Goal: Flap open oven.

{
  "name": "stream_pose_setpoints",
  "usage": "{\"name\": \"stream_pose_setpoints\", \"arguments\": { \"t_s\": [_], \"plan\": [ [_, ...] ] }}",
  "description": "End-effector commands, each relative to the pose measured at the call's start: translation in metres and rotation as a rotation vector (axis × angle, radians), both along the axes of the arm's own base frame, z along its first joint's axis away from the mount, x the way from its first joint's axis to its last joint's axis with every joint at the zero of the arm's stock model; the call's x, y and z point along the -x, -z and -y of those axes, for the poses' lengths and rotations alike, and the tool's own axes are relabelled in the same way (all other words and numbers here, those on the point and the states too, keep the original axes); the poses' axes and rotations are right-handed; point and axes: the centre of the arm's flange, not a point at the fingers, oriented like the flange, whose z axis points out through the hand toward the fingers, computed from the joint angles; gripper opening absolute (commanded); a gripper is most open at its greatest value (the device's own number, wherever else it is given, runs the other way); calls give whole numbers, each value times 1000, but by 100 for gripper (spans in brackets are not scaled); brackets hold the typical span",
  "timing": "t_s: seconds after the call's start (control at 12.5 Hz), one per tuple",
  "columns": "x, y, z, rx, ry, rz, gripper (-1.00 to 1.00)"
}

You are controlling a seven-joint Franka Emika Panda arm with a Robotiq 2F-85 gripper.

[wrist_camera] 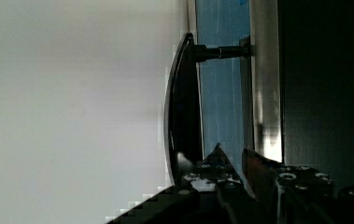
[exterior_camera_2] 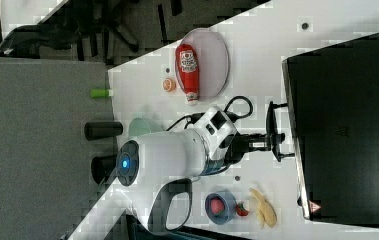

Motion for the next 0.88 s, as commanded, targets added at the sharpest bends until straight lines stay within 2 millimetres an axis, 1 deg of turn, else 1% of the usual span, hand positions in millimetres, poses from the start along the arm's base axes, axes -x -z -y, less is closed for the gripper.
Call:
{"name": "stream_pose_setpoints", "arguments": {
  "t_s": [0.08,0.32,0.56,0.64,0.88],
  "plan": [
    [-5,5,2,7,-37,3,-65],
    [-5,17,-4,0,-44,-20,-65],
    [-10,26,-14,14,-46,-19,-65],
    [-13,28,-22,23,-47,-26,-65],
    [-21,40,-61,67,-54,-56,-65]
  ]
}}
